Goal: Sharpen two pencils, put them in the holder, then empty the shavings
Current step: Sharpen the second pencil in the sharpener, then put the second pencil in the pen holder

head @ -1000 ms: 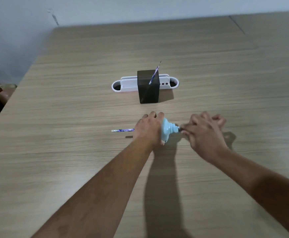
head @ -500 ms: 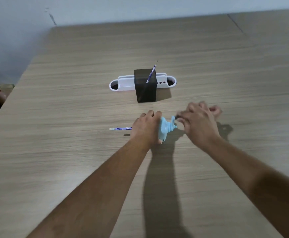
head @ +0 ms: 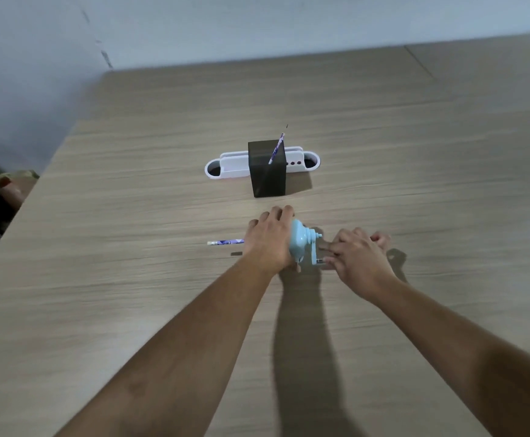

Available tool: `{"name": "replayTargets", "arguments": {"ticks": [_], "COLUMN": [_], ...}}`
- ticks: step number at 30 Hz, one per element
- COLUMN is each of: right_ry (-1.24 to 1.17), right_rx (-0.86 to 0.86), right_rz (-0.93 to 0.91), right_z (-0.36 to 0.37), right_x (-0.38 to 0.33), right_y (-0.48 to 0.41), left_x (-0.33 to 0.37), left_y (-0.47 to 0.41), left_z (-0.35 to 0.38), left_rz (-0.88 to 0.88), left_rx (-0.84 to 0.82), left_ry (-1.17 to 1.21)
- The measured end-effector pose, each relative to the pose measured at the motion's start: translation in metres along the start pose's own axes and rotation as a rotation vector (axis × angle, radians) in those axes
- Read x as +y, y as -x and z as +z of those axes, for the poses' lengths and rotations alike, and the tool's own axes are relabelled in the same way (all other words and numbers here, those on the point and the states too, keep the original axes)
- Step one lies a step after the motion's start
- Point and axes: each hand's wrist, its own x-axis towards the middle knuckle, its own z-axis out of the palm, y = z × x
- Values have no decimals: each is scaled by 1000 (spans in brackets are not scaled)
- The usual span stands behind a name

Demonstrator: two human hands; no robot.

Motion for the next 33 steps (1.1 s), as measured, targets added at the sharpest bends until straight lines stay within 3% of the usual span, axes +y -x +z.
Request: {"name": "replayTargets", "arguments": {"ticks": [6,13,26,33], "right_ry": [-54,-3,92,70], "right_rx": [51,-292,-199,-207], "right_rz": [-31,-224,-254,-224], "right_z": [-44,-36,-19,-23], "right_x": [-19,-53,-60,-64], "right_y": [-29,-52,-51,-47], "left_x": [-30,-89,-125,-202], "left_y": [25,49,42,73], "left_z": [-27,-27,-24,-53], "left_rz": [17,-59,0,-348], "left_rx": [93,-15,99,119], "left_ry": [53,-163,-244,-58]}}
